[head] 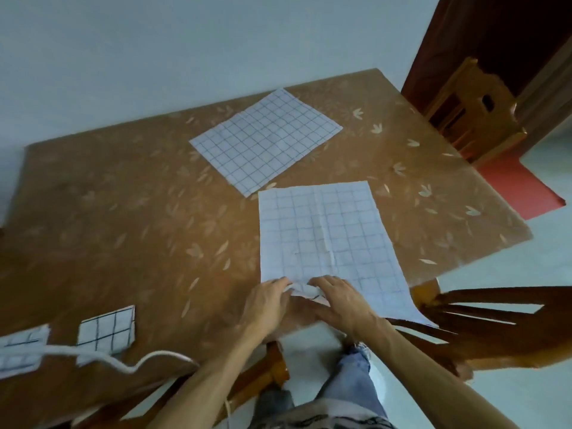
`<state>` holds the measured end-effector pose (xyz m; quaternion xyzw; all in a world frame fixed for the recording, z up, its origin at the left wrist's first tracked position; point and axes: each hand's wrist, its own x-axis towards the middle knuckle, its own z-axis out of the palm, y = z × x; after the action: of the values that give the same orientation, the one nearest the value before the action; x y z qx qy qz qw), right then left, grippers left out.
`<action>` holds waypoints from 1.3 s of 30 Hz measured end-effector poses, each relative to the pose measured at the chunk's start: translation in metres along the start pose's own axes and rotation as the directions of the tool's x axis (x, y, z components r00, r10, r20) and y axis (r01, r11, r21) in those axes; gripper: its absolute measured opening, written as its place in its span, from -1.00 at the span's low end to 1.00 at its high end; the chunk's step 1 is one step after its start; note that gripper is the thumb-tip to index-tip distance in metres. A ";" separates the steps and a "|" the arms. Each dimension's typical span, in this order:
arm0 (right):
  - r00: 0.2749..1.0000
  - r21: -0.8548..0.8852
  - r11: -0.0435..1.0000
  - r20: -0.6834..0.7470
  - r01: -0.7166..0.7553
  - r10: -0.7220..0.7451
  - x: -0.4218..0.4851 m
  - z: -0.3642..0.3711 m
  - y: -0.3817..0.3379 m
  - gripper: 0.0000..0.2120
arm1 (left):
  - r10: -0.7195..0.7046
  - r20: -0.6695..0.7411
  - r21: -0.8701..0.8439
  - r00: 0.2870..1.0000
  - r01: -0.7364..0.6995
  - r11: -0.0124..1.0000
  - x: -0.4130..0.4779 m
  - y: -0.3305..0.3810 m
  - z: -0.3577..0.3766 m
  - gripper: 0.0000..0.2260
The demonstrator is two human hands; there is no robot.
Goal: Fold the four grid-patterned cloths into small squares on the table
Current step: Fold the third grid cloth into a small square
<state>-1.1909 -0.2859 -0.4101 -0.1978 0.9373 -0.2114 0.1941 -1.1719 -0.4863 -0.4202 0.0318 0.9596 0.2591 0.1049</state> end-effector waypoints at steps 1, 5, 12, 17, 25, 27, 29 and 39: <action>1.000 -0.034 0.999 0.018 -0.005 0.006 -0.001 0.007 -0.006 -0.52 | -0.024 -0.014 0.005 1.000 0.024 1.000 -0.010 -0.013 -0.006 -0.86; 0.998 -0.175 0.984 0.051 -0.021 0.031 -0.003 0.027 -0.024 -0.42 | -0.142 -0.054 -0.061 0.988 0.139 0.988 -0.047 -0.059 -0.033 -0.84; 0.987 -0.222 0.975 0.151 -0.026 0.060 -0.004 0.034 -0.041 -0.73 | -0.337 -0.020 -0.143 0.941 0.331 0.933 -0.099 -0.132 -0.069 -0.77; 0.970 -0.086 0.995 0.233 -0.051 0.070 0.002 0.037 -0.055 -0.70 | -0.377 0.091 -0.260 0.922 0.387 0.885 -0.136 -0.168 -0.083 -0.85; 0.944 -0.002 1.000 0.329 -0.020 0.020 0.021 0.032 -0.070 -0.71 | -0.433 0.098 -0.391 0.896 0.434 0.811 -0.183 -0.198 -0.100 -0.89; 0.951 0.031 0.999 0.310 -0.018 0.008 0.024 0.026 -0.073 -0.83 | -0.437 0.119 -0.439 0.892 0.442 0.782 -0.189 -0.199 -0.104 -0.87; 0.962 0.078 0.996 0.271 -0.038 0.016 0.025 0.018 -0.077 -0.89 | -0.453 0.146 -0.457 0.879 0.466 0.757 -0.190 -0.200 -0.102 -0.71; 0.996 0.413 0.906 0.047 -0.092 0.080 0.005 -0.016 -0.086 -0.96 | -0.386 0.103 -0.459 0.917 0.388 0.799 -0.169 -0.193 -0.089 -0.59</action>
<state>-1.1778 -0.3548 -0.3576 -0.1138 0.8759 -0.3939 0.2543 -1.0281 -0.7160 -0.4109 -0.1907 0.8535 0.4570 0.1620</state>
